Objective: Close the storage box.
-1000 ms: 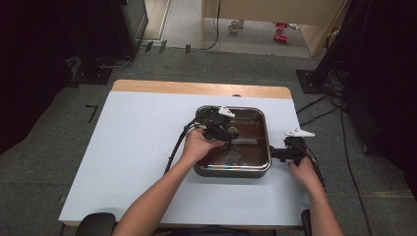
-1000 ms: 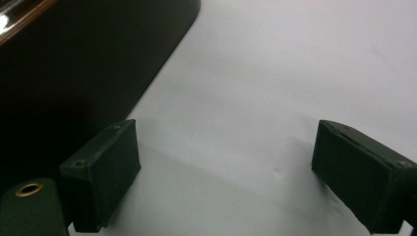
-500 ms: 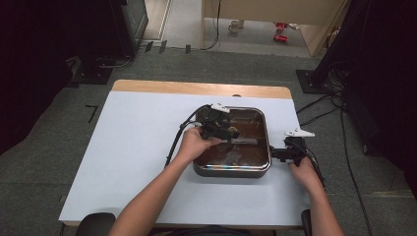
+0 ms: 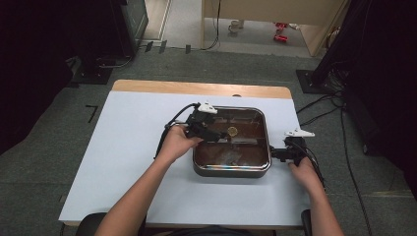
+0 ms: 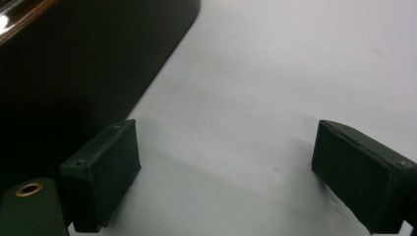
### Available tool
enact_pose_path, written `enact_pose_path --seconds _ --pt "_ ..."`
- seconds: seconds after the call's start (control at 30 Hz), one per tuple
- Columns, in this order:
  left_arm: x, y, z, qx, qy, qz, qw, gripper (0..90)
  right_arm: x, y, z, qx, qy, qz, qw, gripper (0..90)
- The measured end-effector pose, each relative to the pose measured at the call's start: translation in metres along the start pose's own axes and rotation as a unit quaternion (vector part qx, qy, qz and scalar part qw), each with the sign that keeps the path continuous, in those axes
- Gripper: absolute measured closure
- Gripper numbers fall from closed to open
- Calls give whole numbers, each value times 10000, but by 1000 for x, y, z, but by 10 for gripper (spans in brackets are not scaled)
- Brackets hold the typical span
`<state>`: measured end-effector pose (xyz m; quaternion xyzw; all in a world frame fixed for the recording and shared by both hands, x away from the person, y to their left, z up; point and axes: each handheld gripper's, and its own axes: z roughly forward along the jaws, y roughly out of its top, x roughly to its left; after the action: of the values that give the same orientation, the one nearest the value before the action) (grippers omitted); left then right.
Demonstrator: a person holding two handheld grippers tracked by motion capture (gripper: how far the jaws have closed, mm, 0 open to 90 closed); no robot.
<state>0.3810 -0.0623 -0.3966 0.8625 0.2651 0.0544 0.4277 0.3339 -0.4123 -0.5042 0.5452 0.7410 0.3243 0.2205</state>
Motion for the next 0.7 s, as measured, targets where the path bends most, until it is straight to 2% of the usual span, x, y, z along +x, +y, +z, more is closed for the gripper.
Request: enact_pose_path --seconds 0.13,0.33,0.5,0.57,0.7 --pt "1 -10 -14 -133 8 -67 9999 279 0 0 0 -9 -1 -10 10000 103" --pt "1 -25 -34 -193 239 11 9995 272 0 0 0 -6 -1 1 10000 103" --pt "1 -39 -49 -173 316 -55 9993 269 0 0 0 -6 -1 -2 10000 103" --pt "2 -49 -56 -216 469 -19 9987 265 0 0 0 -9 -1 -2 10000 103" --pt "5 -66 -65 -238 550 -193 9980 261 0 0 0 -6 0 -3 10000 103"
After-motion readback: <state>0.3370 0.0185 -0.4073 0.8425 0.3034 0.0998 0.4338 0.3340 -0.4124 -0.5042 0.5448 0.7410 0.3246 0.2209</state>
